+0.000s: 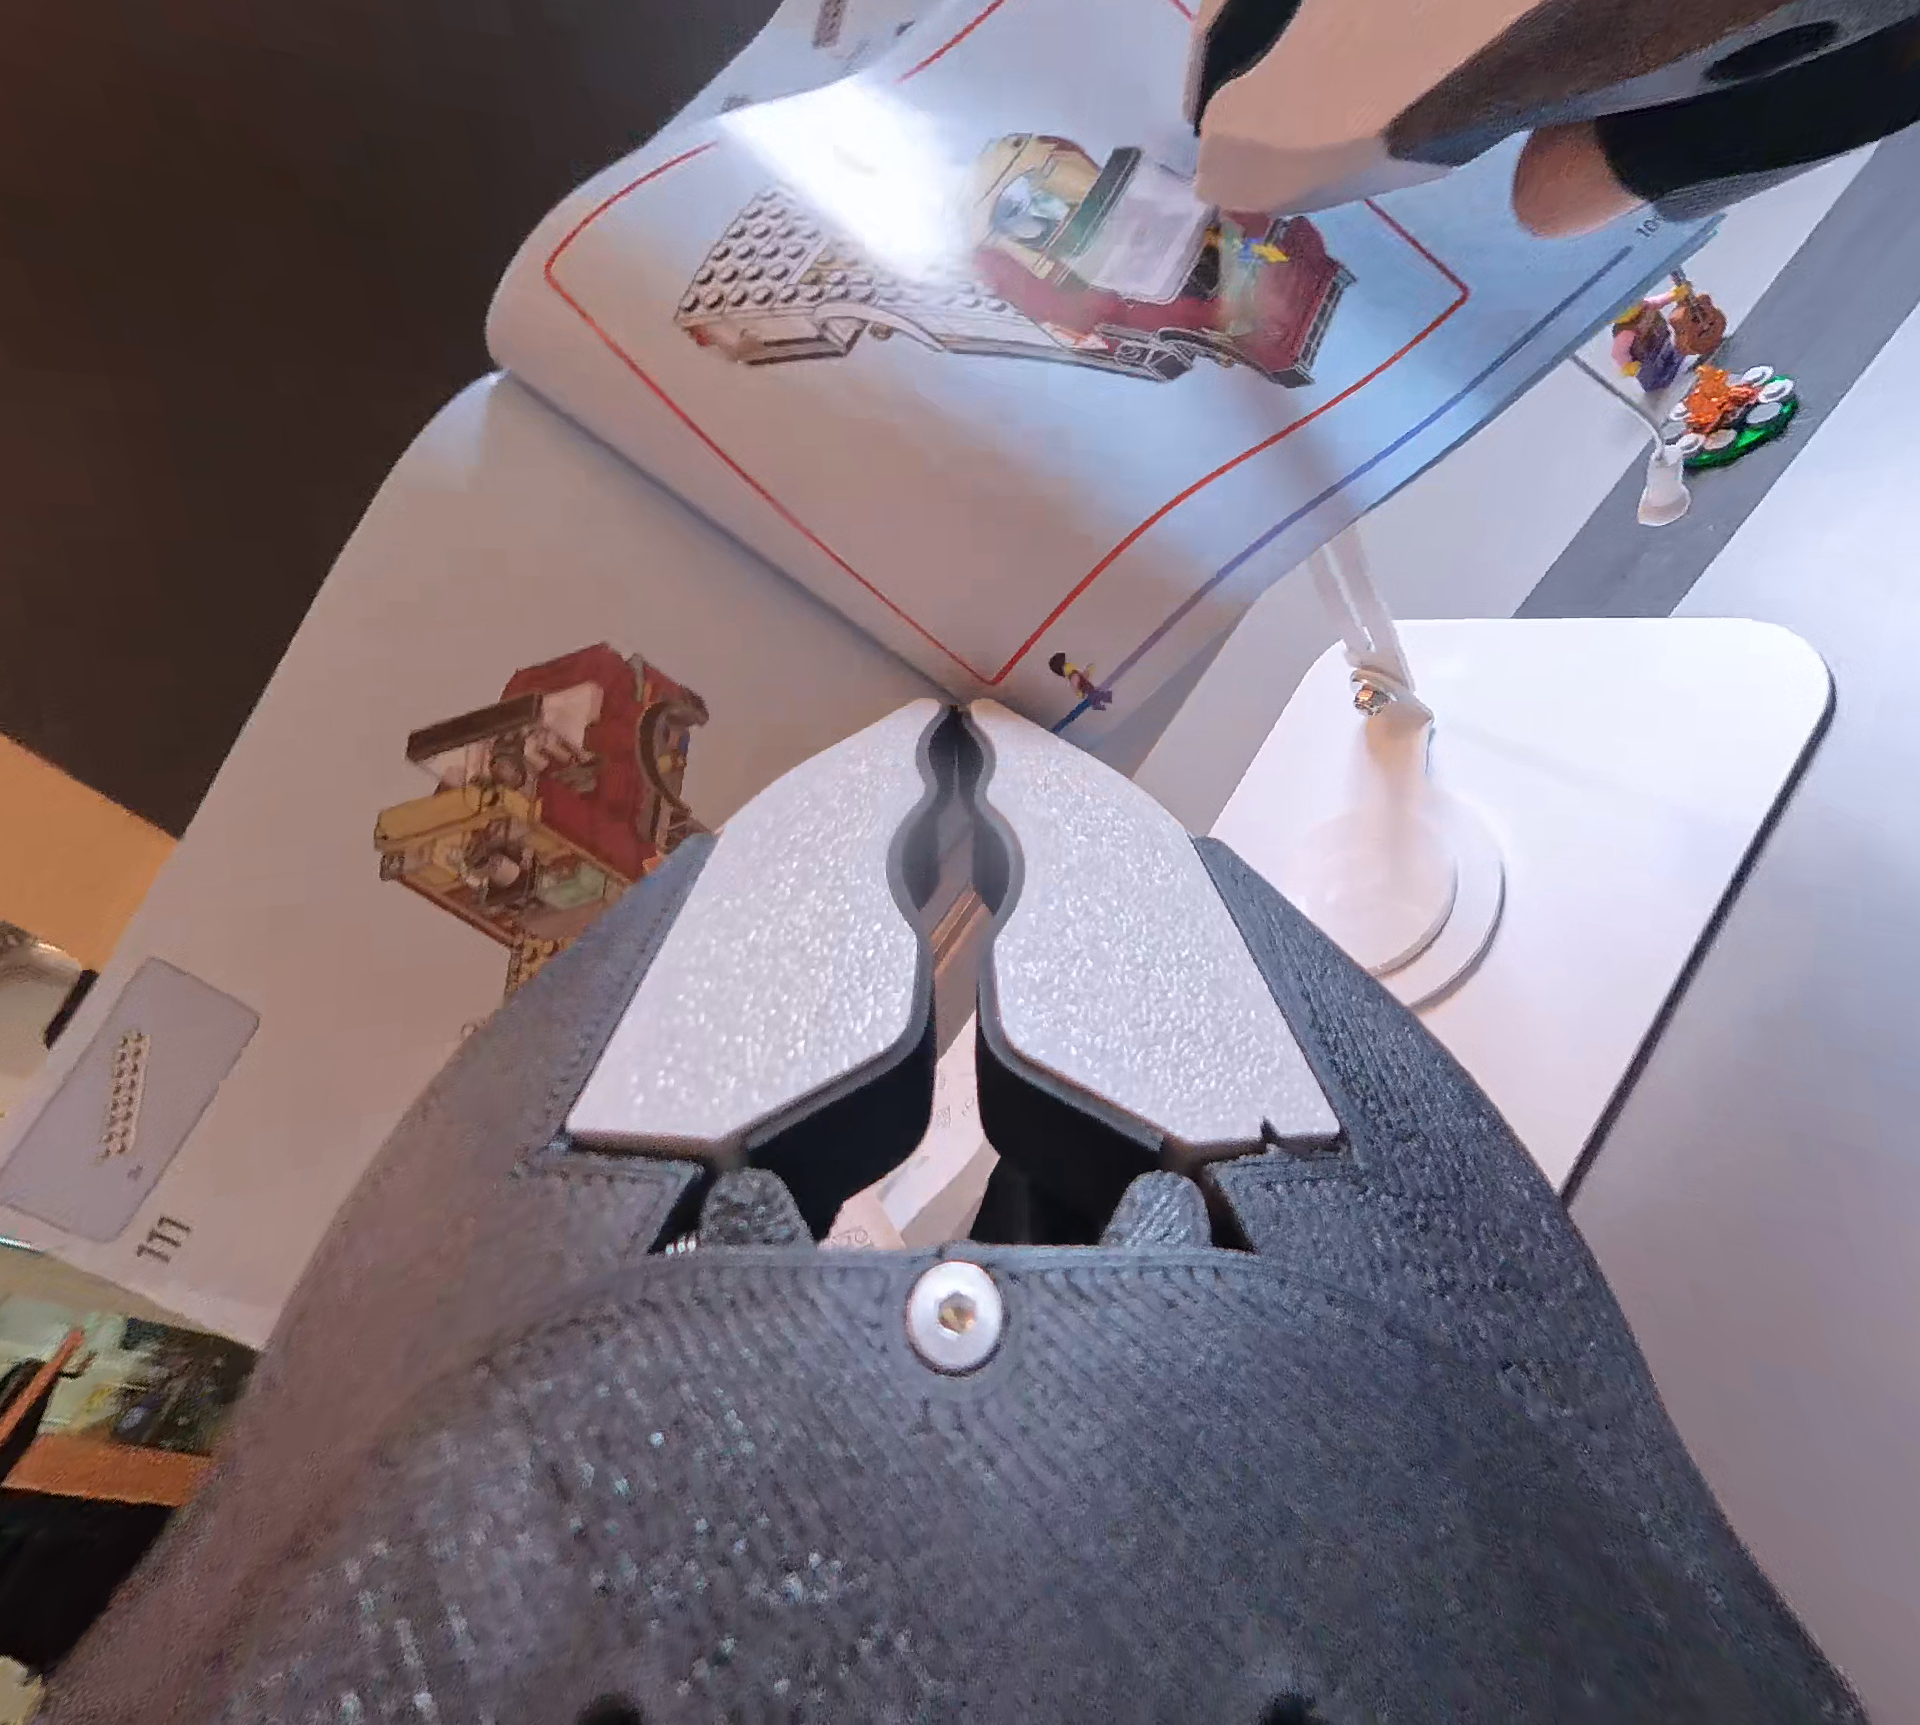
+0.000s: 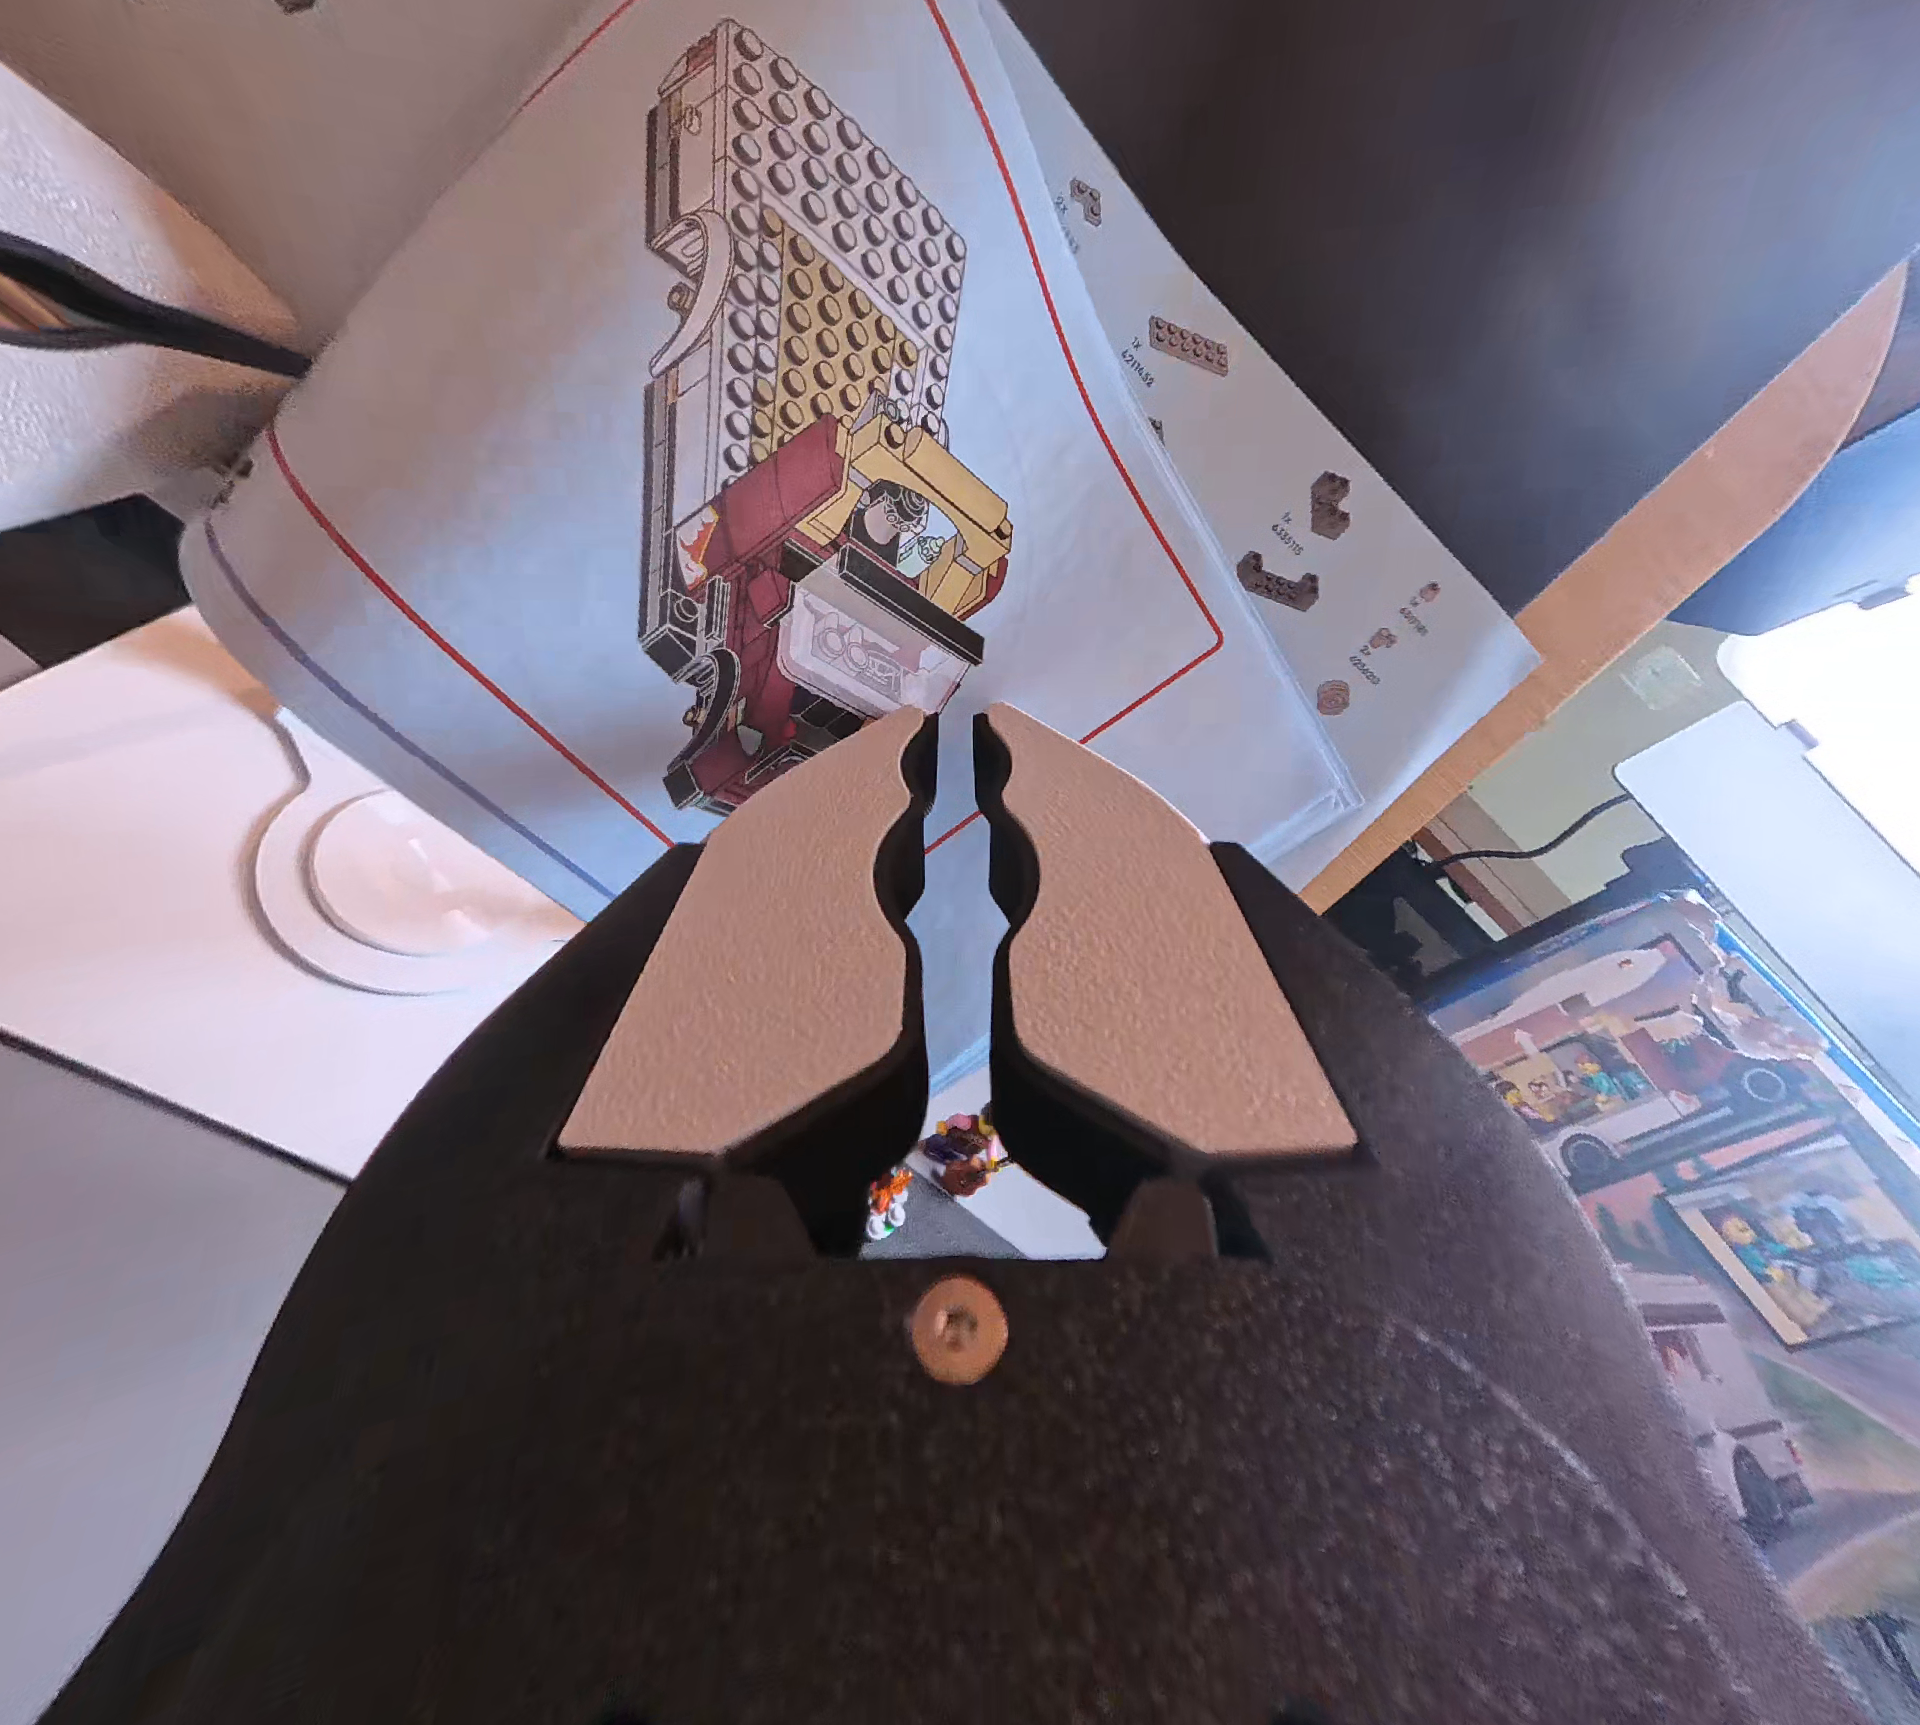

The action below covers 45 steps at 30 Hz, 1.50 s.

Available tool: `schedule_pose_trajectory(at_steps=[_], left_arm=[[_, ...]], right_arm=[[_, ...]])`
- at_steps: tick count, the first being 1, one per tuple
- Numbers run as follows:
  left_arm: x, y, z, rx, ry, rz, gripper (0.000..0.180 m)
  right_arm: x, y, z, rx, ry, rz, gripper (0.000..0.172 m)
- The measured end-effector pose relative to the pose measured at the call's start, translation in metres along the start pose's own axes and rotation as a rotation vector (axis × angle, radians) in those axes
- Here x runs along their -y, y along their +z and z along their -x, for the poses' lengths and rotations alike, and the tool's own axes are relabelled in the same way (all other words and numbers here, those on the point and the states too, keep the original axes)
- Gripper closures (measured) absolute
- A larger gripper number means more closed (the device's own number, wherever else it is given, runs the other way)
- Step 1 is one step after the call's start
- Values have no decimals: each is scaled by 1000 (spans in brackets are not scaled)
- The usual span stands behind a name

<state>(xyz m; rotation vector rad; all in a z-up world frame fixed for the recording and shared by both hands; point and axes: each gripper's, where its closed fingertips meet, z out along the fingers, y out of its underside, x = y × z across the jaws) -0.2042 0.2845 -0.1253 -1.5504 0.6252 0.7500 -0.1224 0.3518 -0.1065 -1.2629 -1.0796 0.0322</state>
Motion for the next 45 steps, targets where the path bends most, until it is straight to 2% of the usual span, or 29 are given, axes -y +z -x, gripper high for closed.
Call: schedule_pose_trajectory(at_steps=[7, 10, 13, 15, 18, 19, 23, 30, 41, 45], left_arm=[[5, 14, -7, -28, 70, 67, 180], [5, 17, -9, -18, 93, 104, 180], [5, 20, -10, -2, 98, 121, 180], [5, 20, -9, -3, 86, 124, 180], [4, 18, -8, -9, 83, 121, 180], [3, 18, -7, -6, 88, 121, 180], [0, 17, 0, -4, 52, 117, 180], [-2, 10, -4, -28, 52, 86, 180], [5, -6, 5, -69, -157, -1, 180], [1, -11, 9, -57, -186, -16, 180]], right_arm=[[7, 1, -11, 29, 48, 5, 164], [19, -11, 2, 106, 144, -42, 162], [27, -21, 32, 219, 186, -68, 162], [17, -13, 41, 252, 218, -15, 162], [-4, 6, 31, 229, 235, 72, 166], [-6, 10, 28, 226, 221, 77, 172], [0, 16, 23, 201, 151, 61, 172], [-6, 9, 33, 222, 154, 64, 170], [-4, 6, 34, 243, 201, 82, 165], [2, 2, 34, 222, 208, 67, 165]])
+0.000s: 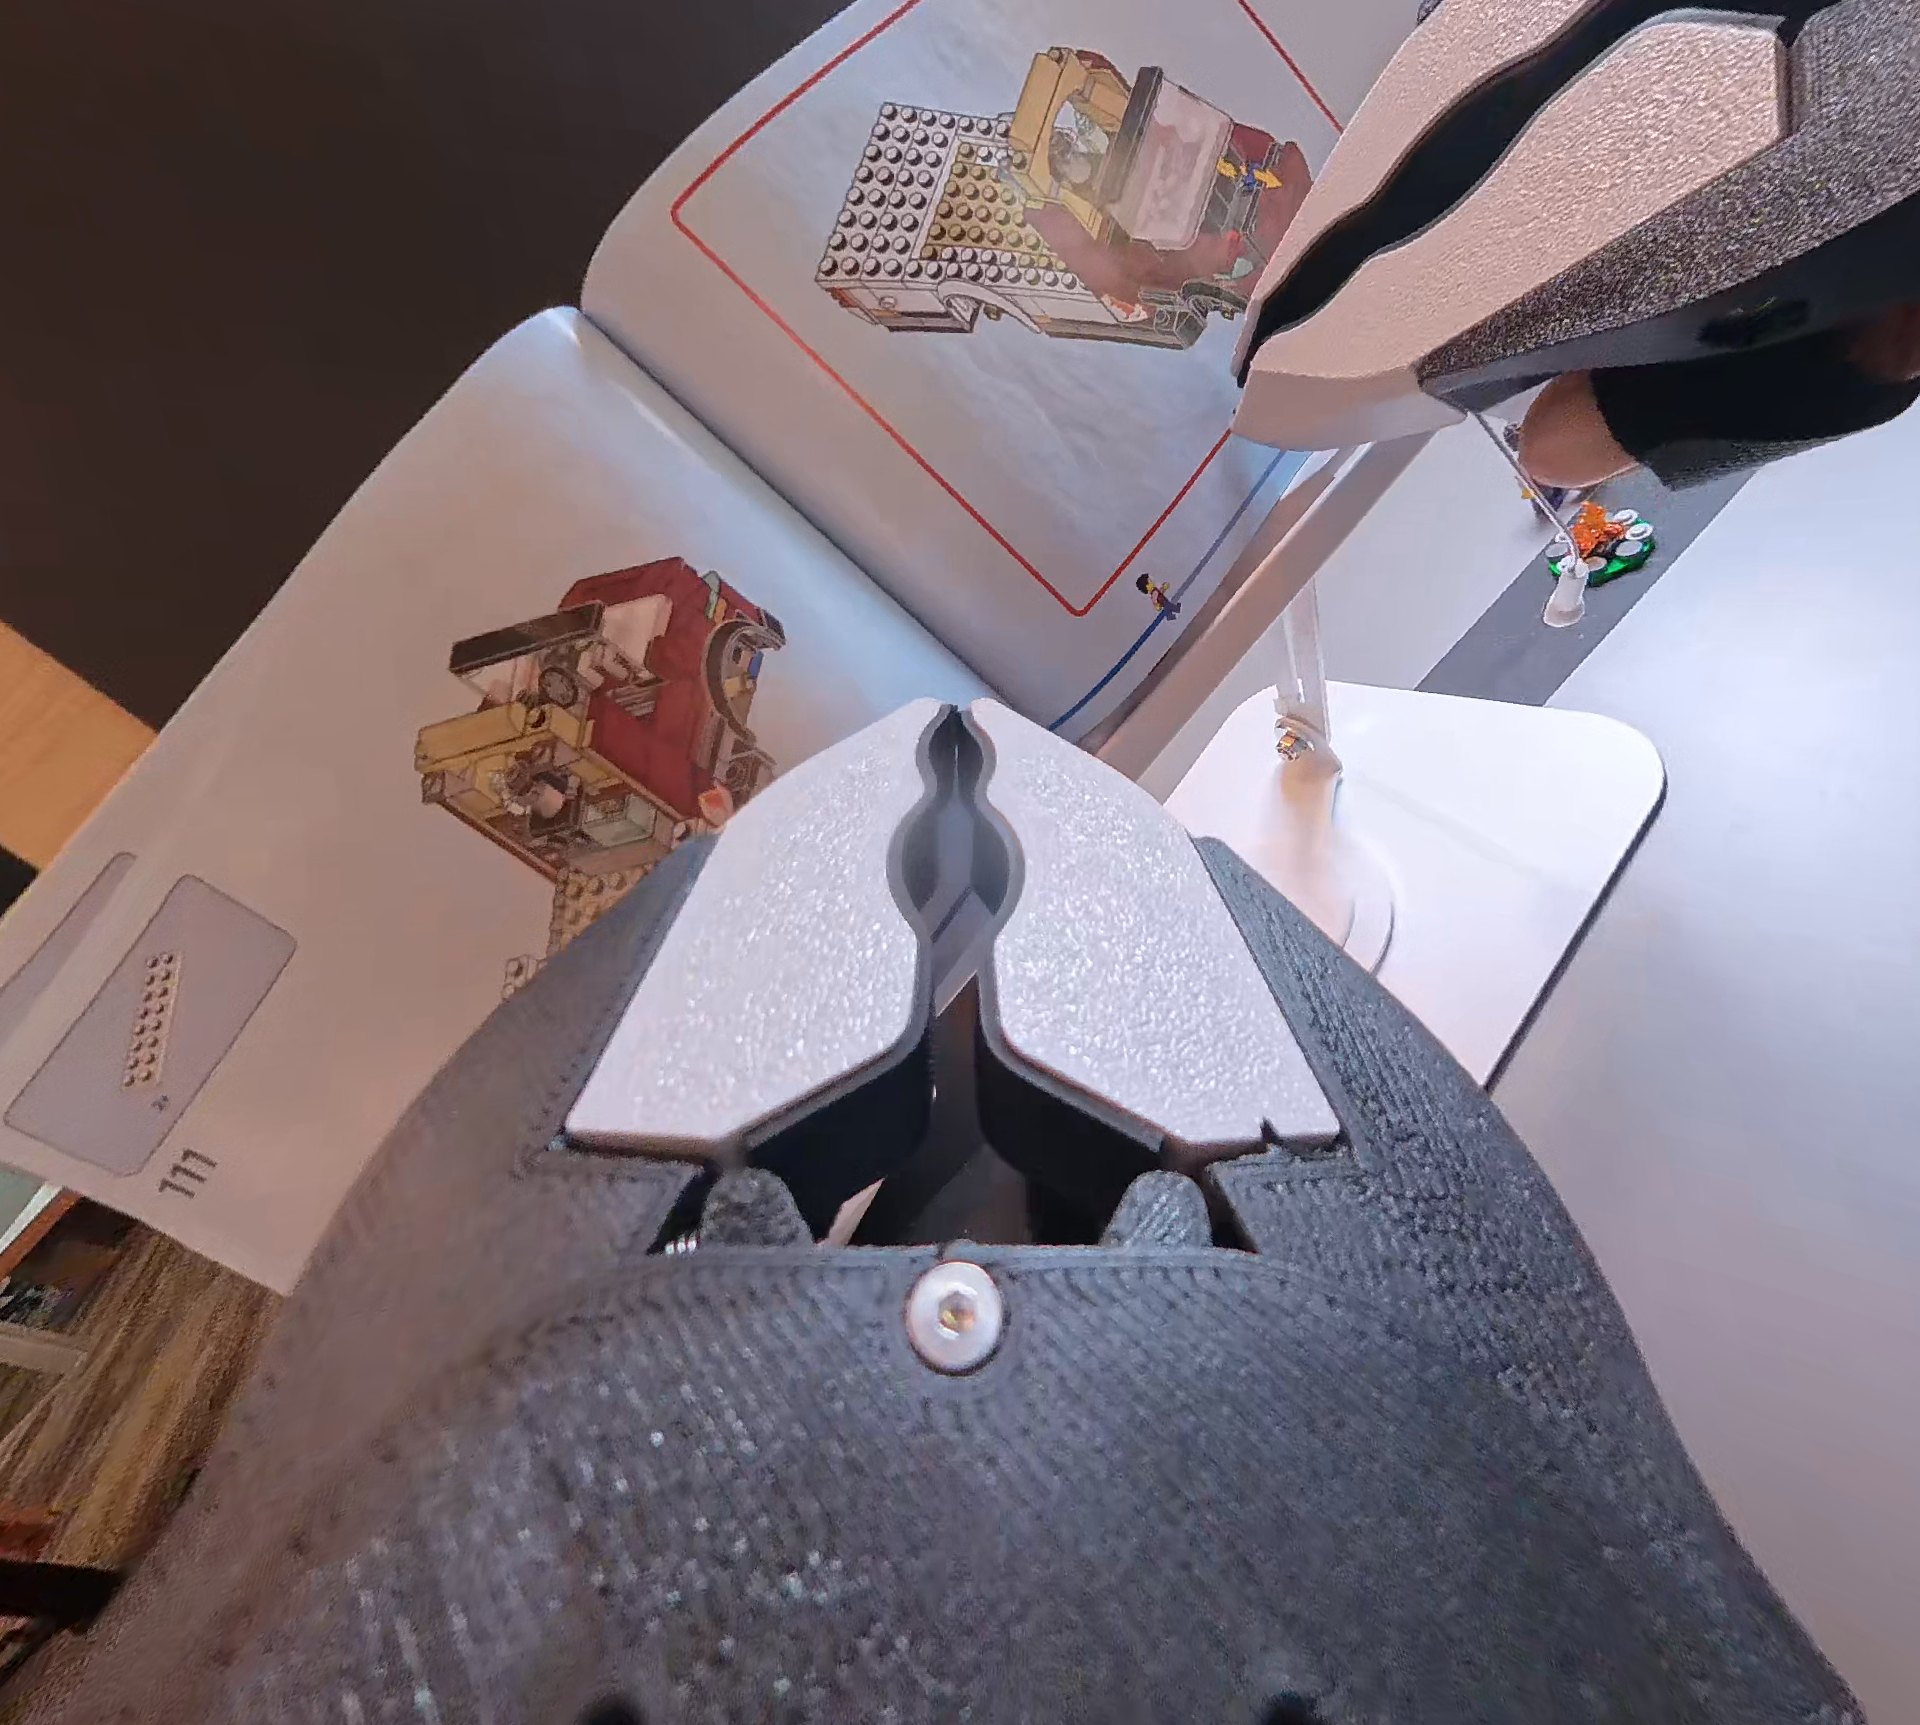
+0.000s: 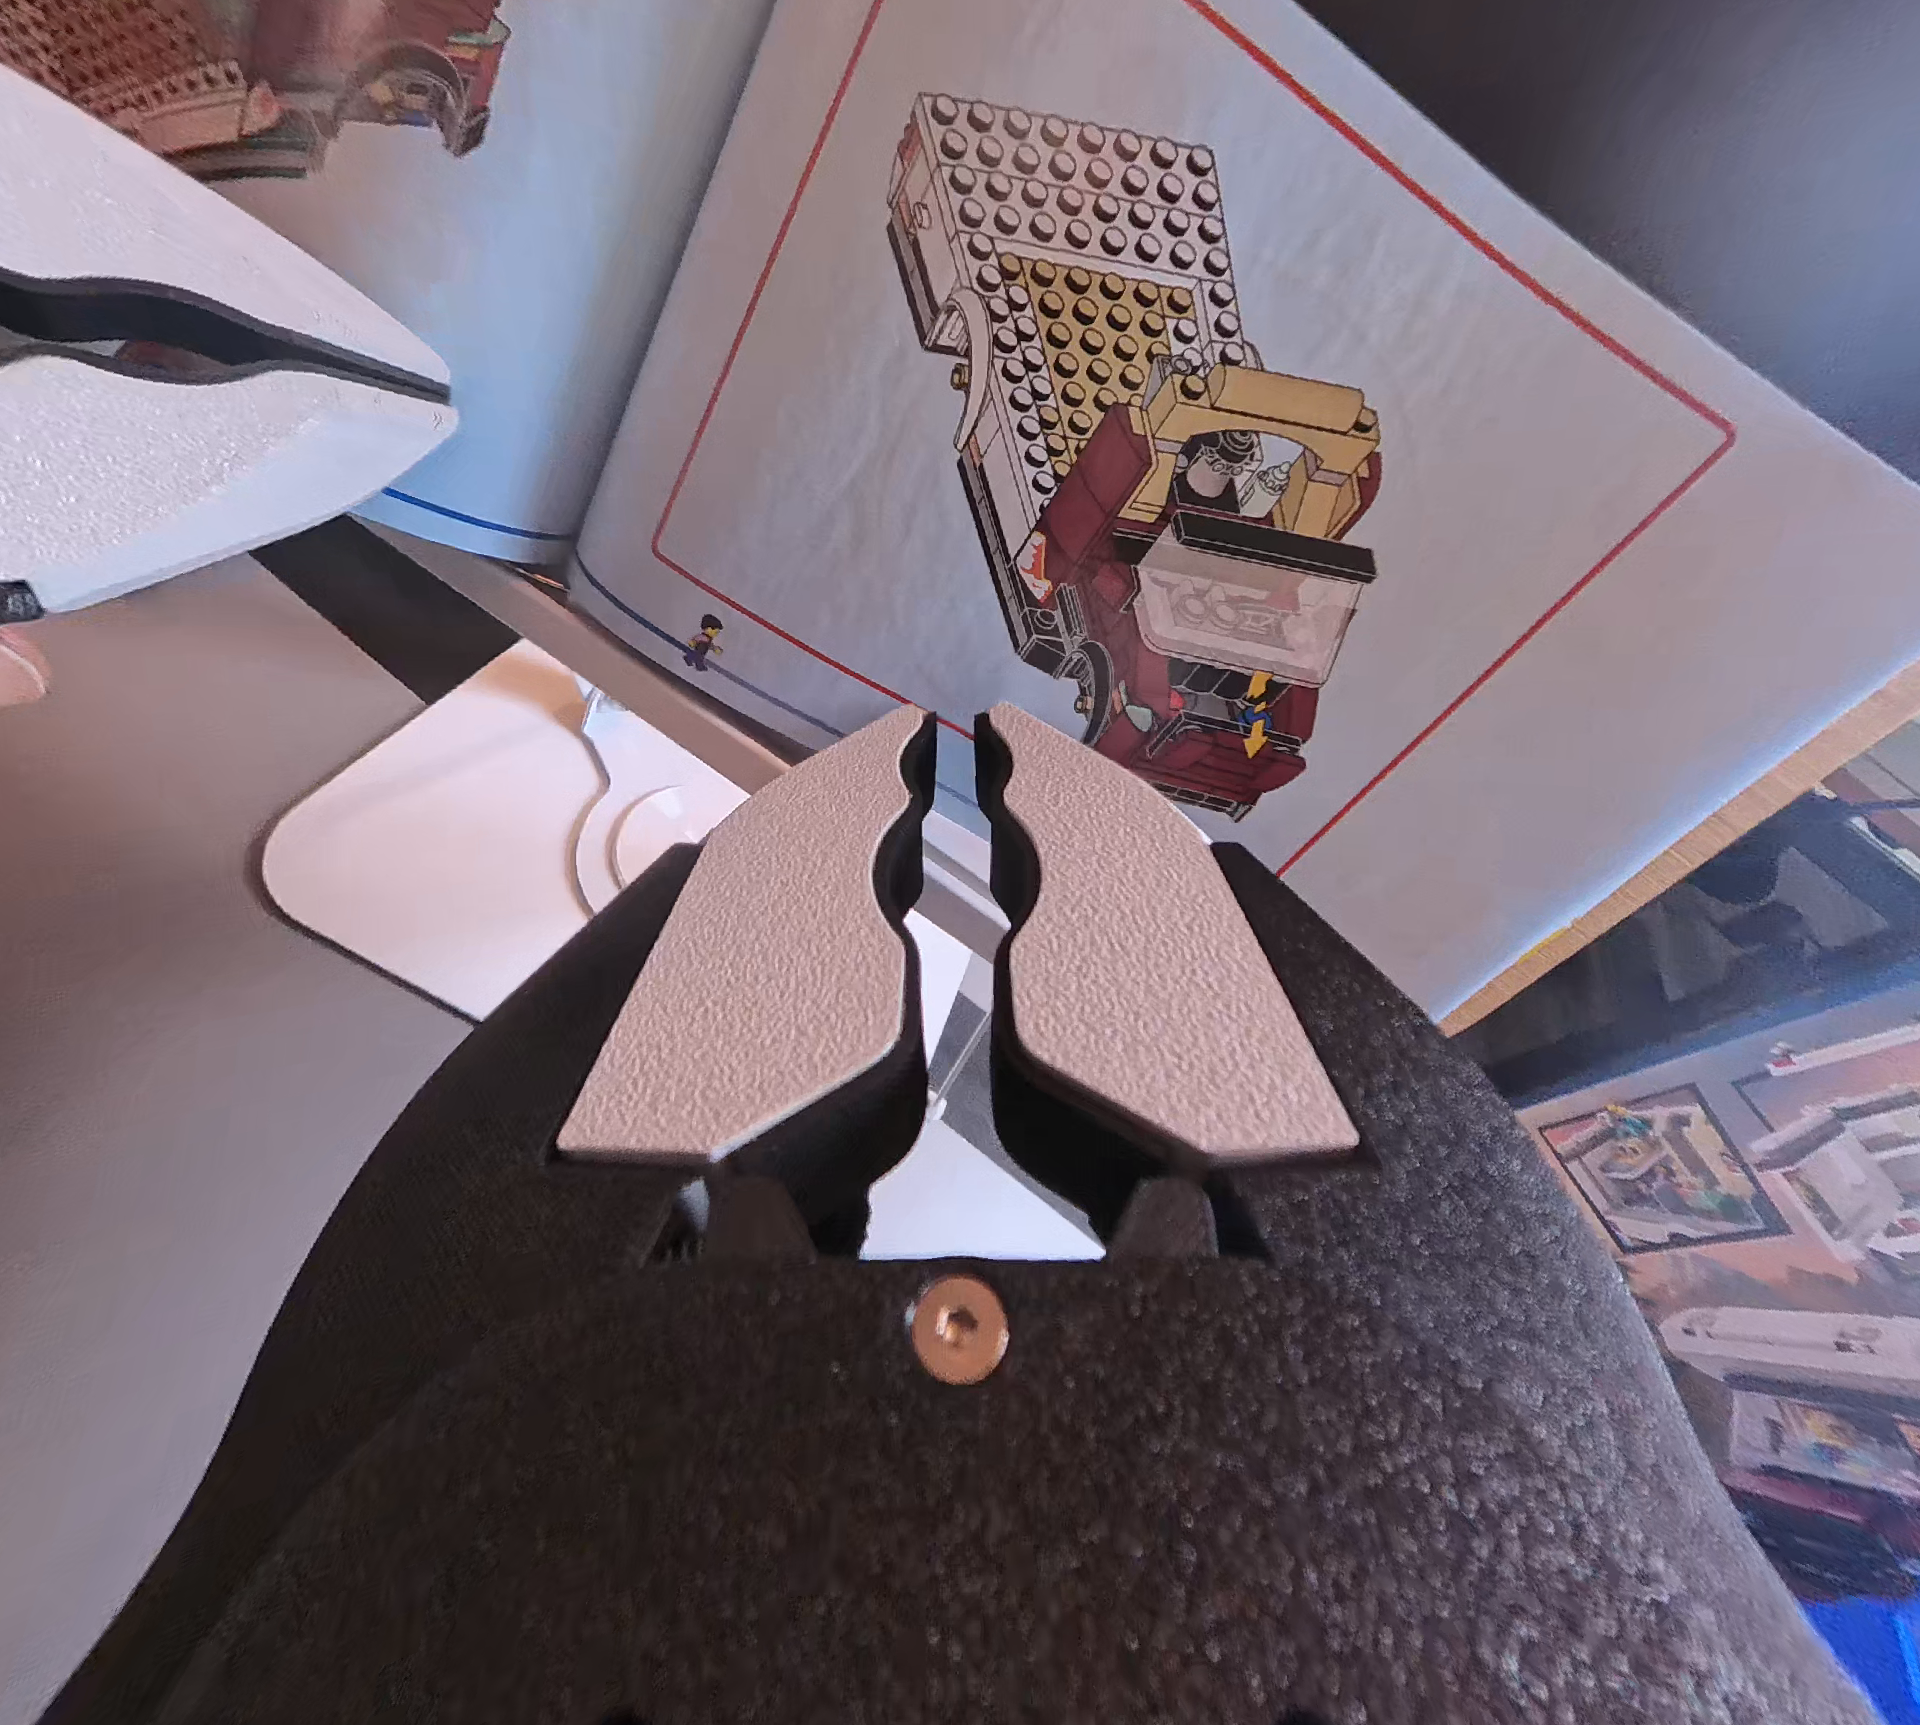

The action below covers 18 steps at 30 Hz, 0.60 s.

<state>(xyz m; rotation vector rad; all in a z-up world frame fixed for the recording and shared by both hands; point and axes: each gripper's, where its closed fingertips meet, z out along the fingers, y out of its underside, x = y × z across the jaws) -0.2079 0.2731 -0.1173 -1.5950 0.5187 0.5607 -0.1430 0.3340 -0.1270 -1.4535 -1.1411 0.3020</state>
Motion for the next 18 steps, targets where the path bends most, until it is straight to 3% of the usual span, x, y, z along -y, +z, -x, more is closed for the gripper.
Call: schedule_pose_trajectory(at_steps=[7, 18], left_arm=[[-9, -6, 3, 17, -38, -7, 180], [-27, -15, 15, 45, -122, 4, 180]], right_arm=[[19, -14, -7, -45, 117, -136, 160], [1, -26, -16, -79, 233, -235, 143]])
